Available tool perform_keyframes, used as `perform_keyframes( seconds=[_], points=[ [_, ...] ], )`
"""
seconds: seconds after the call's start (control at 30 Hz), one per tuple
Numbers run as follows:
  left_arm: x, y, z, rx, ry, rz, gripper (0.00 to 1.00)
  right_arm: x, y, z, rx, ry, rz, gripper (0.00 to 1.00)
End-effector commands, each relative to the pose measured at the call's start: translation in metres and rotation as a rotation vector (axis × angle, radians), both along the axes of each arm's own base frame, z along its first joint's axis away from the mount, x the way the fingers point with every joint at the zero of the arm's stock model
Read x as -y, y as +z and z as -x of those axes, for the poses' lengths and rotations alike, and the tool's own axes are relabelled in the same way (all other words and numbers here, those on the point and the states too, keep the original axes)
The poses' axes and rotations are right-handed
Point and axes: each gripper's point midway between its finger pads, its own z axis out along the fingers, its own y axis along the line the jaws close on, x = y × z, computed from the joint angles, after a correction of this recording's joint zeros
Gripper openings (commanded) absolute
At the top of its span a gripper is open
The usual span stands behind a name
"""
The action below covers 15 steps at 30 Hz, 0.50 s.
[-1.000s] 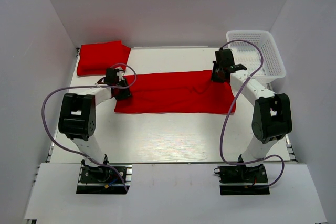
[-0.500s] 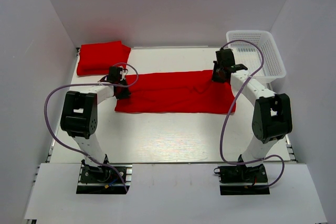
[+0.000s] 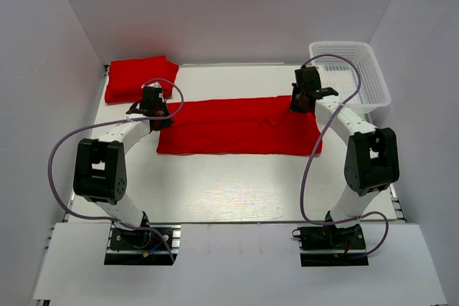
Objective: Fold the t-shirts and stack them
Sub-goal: Fold the other side of the tshirt into a rectangle
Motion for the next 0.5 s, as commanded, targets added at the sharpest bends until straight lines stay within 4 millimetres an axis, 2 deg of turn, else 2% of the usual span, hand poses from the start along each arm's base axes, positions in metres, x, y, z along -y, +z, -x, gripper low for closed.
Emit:
perform_keyframes(
  seconds=[0.0, 0.03, 0.07, 0.13, 0.2, 0.23, 0.3, 0.37, 0.47],
  points=[
    [-0.007, 0.025, -0.004, 0.069, 0.038, -0.024, 0.0, 0.007, 0.024, -0.008, 0.072, -0.018, 0.007, 0.0],
    [-0.008, 0.019, -0.002, 0.048, 0.038, -0.028, 0.0, 0.007, 0.024, -0.009, 0.074, -0.019, 0.005, 0.0],
    [-0.009, 0.023, -0.005, 0.061, 0.044, -0.033, 0.0, 0.008, 0.024, -0.009, 0.074, -0.021, 0.005, 0.0],
    [-0.008, 0.018, -0.008, 0.047, 0.044, -0.035, 0.0, 0.008, 0.024, -0.011, 0.072, -0.02, 0.006, 0.0],
    [-0.008, 0.007, -0.008, 0.016, 0.043, -0.04, 0.0, 0.005, 0.025, -0.012, 0.074, -0.011, 0.007, 0.0],
    [-0.008, 0.008, -0.011, 0.006, 0.043, -0.042, 0.04, 0.006, 0.025, -0.013, 0.077, -0.013, 0.003, 0.0],
    [-0.013, -0.007, -0.006, -0.049, 0.066, -0.066, 0.25, 0.006, 0.024, -0.013, 0.071, -0.012, 0.005, 0.0],
    [-0.018, -0.012, -0.006, -0.062, 0.08, -0.075, 0.28, 0.005, 0.024, -0.013, 0.072, -0.008, 0.007, 0.0],
    [-0.016, -0.023, -0.009, -0.08, 0.074, -0.07, 0.3, 0.006, 0.024, -0.011, 0.069, -0.011, 0.007, 0.0]
  ],
)
